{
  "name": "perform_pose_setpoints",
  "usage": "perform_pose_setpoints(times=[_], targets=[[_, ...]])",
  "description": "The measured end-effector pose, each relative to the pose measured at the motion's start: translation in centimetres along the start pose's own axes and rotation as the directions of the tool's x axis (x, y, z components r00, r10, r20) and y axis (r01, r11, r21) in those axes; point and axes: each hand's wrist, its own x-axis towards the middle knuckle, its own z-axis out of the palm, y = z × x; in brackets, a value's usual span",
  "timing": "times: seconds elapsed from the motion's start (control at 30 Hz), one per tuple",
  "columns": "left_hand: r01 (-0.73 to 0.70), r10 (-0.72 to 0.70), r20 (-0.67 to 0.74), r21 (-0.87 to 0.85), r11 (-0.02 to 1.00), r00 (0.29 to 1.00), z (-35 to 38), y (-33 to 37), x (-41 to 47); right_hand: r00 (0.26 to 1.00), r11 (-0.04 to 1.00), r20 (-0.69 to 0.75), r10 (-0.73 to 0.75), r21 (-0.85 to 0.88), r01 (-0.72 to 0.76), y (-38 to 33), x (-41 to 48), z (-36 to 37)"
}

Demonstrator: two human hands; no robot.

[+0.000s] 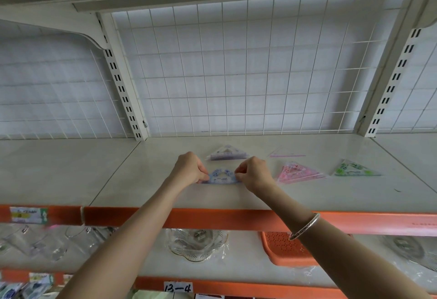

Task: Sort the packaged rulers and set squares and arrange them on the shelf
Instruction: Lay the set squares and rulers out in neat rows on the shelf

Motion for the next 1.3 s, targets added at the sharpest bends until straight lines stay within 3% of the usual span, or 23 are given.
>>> perform_pose_setpoints(times=[0.13, 0.23, 0.7, 1.13, 1.3], targets=[[0.005, -0.005, 0.001, 0.002, 1.000, 1.000, 0.0, 0.1, -0.1, 0.996, 0.998, 0.079, -0.042, -0.034, 0.045, 0.0, -0.1, -0.5], [-0.012, 0.010, 0.081, 0.025, 1.000, 0.997, -0.2, 0.2, -0.3, 0.986, 0.992, 0.138, -0.093, -0.071, 0.104, 0.0, -0.3, -0.9], [-0.045, 0.037, 0.088, 0.097, 0.994, 0.995, 0.0, 0.6, -0.2, 0.994, 0.994, 0.066, -0.090, -0.051, 0.093, -0.7, -0.5, -0.5], [-0.051, 0.018, 0.171, 0.192, 0.980, 0.985, -0.8, 1.7, 0.0, 0.985, 0.981, 0.110, -0.133, -0.126, 0.147, -1.1, 0.7, -2.0], [-0.085, 0.083, 0.028, 0.086, 0.993, 0.996, -2.2, 2.7, 2.5, 0.996, 0.992, 0.012, -0.085, -0.091, 0.086, -0.9, 3.9, -3.3]])
